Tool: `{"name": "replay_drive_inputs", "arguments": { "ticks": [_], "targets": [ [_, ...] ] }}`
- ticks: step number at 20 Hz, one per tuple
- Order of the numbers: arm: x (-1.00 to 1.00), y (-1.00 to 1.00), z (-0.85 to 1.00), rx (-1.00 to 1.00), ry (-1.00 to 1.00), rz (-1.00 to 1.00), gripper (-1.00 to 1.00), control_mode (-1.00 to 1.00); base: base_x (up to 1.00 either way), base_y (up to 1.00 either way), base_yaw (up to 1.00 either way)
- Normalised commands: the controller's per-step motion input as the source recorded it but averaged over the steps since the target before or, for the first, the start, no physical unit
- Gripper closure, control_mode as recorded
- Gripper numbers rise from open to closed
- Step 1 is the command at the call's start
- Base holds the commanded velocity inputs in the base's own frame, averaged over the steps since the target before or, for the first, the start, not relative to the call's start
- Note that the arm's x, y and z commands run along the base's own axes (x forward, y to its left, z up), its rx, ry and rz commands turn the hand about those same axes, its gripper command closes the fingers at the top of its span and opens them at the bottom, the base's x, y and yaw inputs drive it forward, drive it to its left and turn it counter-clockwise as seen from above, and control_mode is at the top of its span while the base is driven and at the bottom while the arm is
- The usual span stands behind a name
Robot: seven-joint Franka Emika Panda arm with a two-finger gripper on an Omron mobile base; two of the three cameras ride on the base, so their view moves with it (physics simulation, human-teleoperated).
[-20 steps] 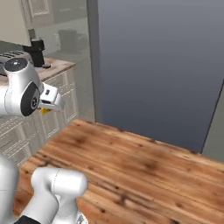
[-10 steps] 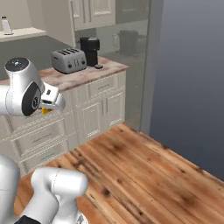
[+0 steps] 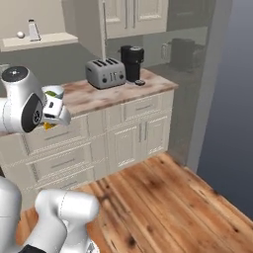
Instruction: Pick the cheese from the fridge and the cheese grater from the cabinet and place them next to the salad bowl.
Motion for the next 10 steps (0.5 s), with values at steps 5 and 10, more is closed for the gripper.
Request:
{"name": "replay_drive_inputs", "arguments": {
  "ticks": [5, 10],
  "targets": [
    [0.0, 0.0, 0.0, 0.0, 0.0, 0.0, 1.0, 1.0, 0.8, 0.0, 0.32],
    [0.0, 0.0, 0.0, 0.0, 0.0, 0.0, 1.0, 1.0, 0.76, -0.03, 0.34]
  ]
}}
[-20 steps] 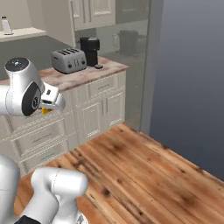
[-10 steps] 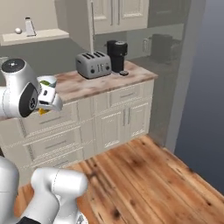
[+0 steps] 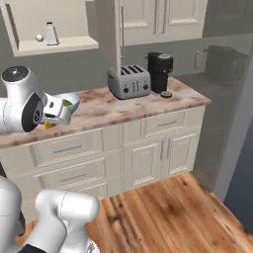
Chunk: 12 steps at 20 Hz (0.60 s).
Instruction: Pick the cheese from the fridge and the cheese grater from the cabinet and place them next to the salad bowl.
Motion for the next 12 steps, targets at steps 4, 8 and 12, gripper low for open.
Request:
{"name": "replay_drive_inputs", "arguments": {
  "ticks": [4, 8, 12],
  "targets": [
    [0.0, 0.0, 0.0, 0.0, 0.0, 0.0, 1.0, 1.0, 0.62, -0.09, 0.47],
    [0.0, 0.0, 0.0, 0.0, 0.0, 0.0, 1.0, 1.0, 0.56, -0.16, 0.49],
    [0.0, 0.0, 0.0, 0.0, 0.0, 0.0, 1.0, 1.0, 0.46, -0.21, 0.48]
  ]
}}
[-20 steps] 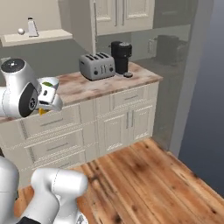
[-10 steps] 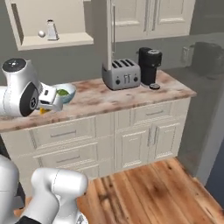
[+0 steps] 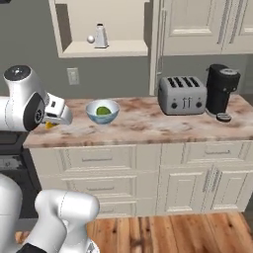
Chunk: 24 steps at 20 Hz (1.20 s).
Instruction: Pick the cheese from the fridge and the cheese grater from the cabinet and place them next to the salad bowl.
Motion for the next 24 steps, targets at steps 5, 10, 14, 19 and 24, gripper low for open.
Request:
{"name": "replay_drive_inputs", "arguments": {
  "ticks": [5, 10, 14, 19, 24],
  "targets": [
    [0.0, 0.0, 0.0, 0.0, 0.0, 0.0, 1.0, 1.0, 0.35, -0.31, 0.41],
    [0.0, 0.0, 0.0, 0.0, 0.0, 0.0, 1.0, 1.0, 0.36, -0.38, 0.27],
    [0.0, 0.0, 0.0, 0.0, 0.0, 0.0, 1.0, 1.0, 0.39, -0.39, 0.27],
    [0.0, 0.0, 0.0, 0.0, 0.0, 0.0, 1.0, 1.0, 0.56, -0.31, 0.19],
    [0.0, 0.0, 0.0, 0.0, 0.0, 0.0, 1.0, 1.0, 0.63, -0.1, 0.1]
  ]
}}
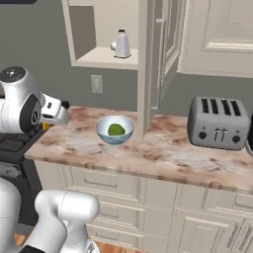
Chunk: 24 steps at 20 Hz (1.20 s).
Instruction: Pick the cheese from the fridge and the cheese grater from the cabinet and place them next to the salad bowl.
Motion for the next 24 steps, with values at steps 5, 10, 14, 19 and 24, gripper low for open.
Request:
{"name": "replay_drive_inputs", "arguments": {
  "ticks": [5, 10, 14, 19, 24],
  "targets": [
    [0.0, 0.0, 0.0, 0.0, 0.0, 0.0, 1.0, 1.0, 0.56, 0.01, 0.0],
    [0.0, 0.0, 0.0, 0.0, 0.0, 0.0, 1.0, 1.0, 0.49, 0.03, -0.06],
    [0.0, 0.0, 0.0, 0.0, 0.0, 0.0, 1.0, 1.0, 0.43, 0.07, -0.03],
    [0.0, 0.0, 0.0, 0.0, 0.0, 0.0, 1.0, 1.0, 0.29, 0.04, -0.03],
    [0.0, 0.0, 0.0, 0.0, 0.0, 0.0, 1.0, 1.0, 0.02, 0.0, -0.01]
  ]
}}
